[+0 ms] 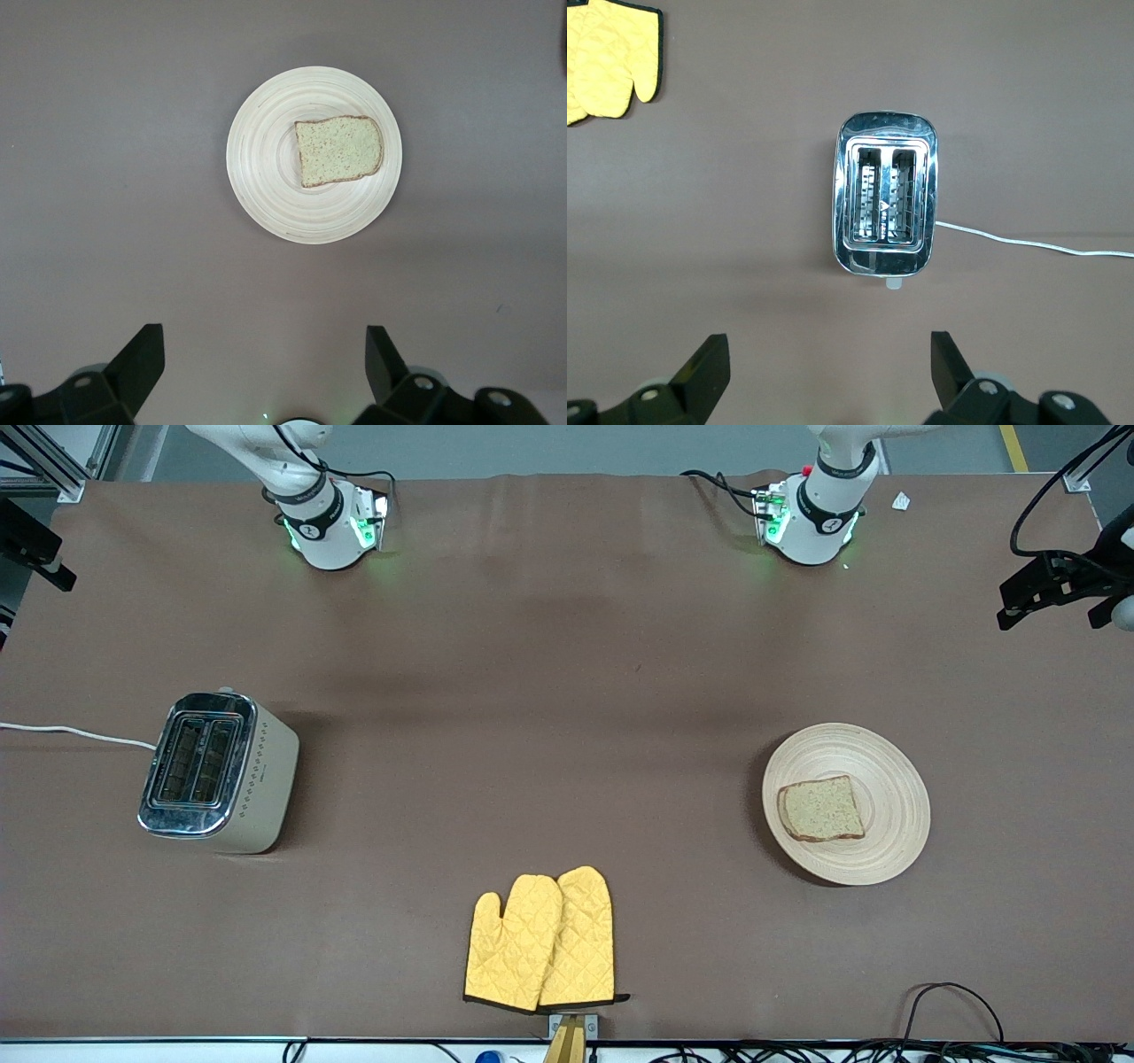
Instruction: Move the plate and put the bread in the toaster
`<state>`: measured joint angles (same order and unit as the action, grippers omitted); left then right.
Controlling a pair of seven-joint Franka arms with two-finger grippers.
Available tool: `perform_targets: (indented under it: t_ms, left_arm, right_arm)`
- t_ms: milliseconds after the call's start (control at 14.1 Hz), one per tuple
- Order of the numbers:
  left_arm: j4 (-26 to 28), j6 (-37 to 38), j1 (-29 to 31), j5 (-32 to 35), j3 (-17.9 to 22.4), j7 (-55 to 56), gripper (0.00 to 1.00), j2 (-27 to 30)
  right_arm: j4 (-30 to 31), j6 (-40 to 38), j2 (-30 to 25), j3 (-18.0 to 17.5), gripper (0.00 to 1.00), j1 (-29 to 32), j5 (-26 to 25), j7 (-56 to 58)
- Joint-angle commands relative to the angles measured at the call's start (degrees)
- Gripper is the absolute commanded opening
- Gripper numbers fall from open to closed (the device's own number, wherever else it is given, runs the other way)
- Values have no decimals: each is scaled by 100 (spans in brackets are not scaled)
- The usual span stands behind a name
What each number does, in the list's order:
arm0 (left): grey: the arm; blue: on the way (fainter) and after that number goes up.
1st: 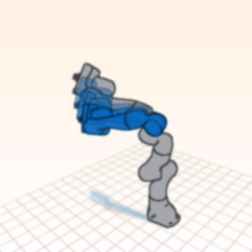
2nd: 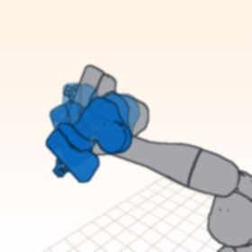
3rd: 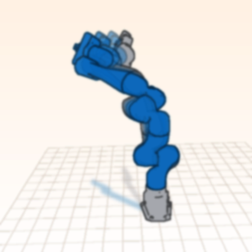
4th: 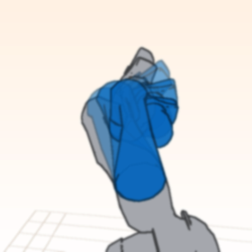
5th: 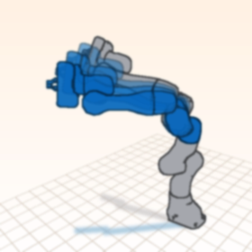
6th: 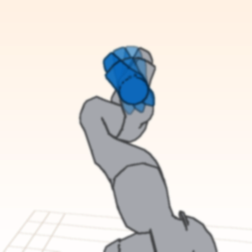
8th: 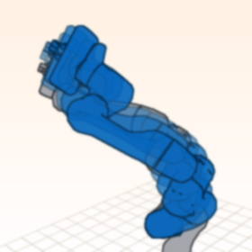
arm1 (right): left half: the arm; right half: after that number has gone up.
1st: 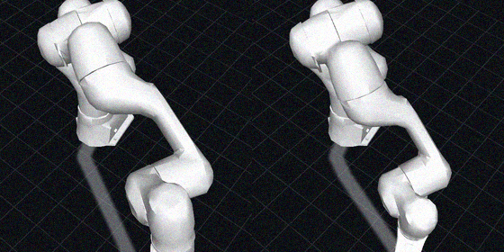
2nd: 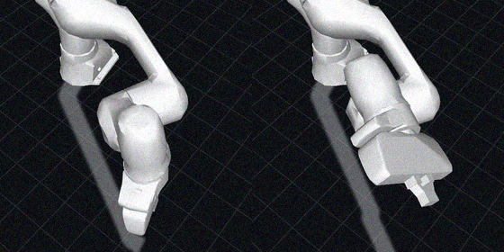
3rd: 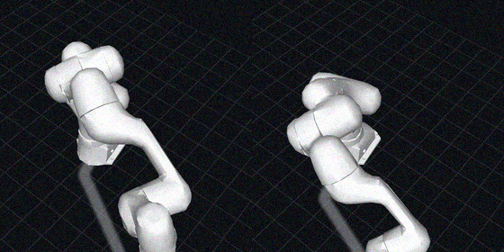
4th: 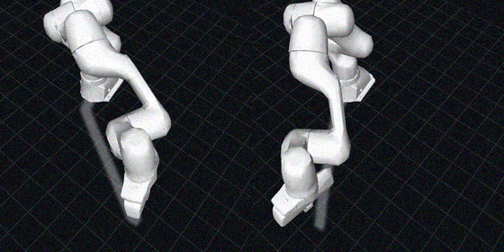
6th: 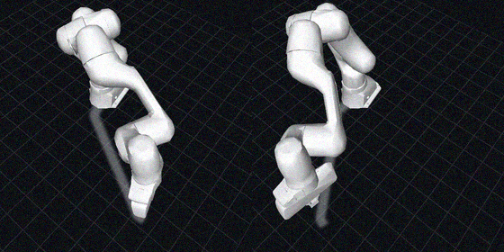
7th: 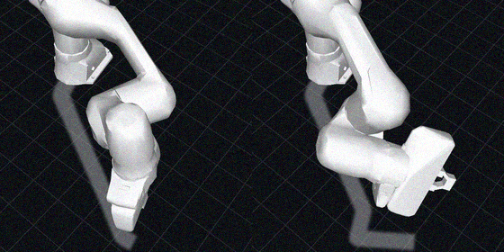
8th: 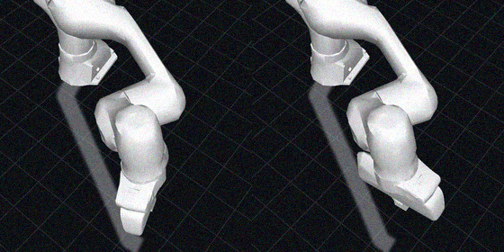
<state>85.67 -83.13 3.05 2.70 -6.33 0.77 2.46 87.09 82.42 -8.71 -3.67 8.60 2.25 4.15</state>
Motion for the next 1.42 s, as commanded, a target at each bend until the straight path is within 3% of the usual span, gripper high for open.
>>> perform_targets:
  t_ms: [0,354,779,1346]
  left_arm:
    - [-120,113,-7,99,0,-86,100,-26]
    - [-120,112,11,99,0,-86,100,-52]
    - [-103,-19,28,99,0,-147,100,-491]
    - [336,-1081,327,91,0,-156,100,-834]
  right_arm:
    - [-51,-60,10,-46,100,55,21,24]
    - [-51,-51,10,-46,100,55,21,15]
    - [-51,-51,18,-54,100,46,30,7]
    - [-51,-51,18,-54,100,46,30,15]
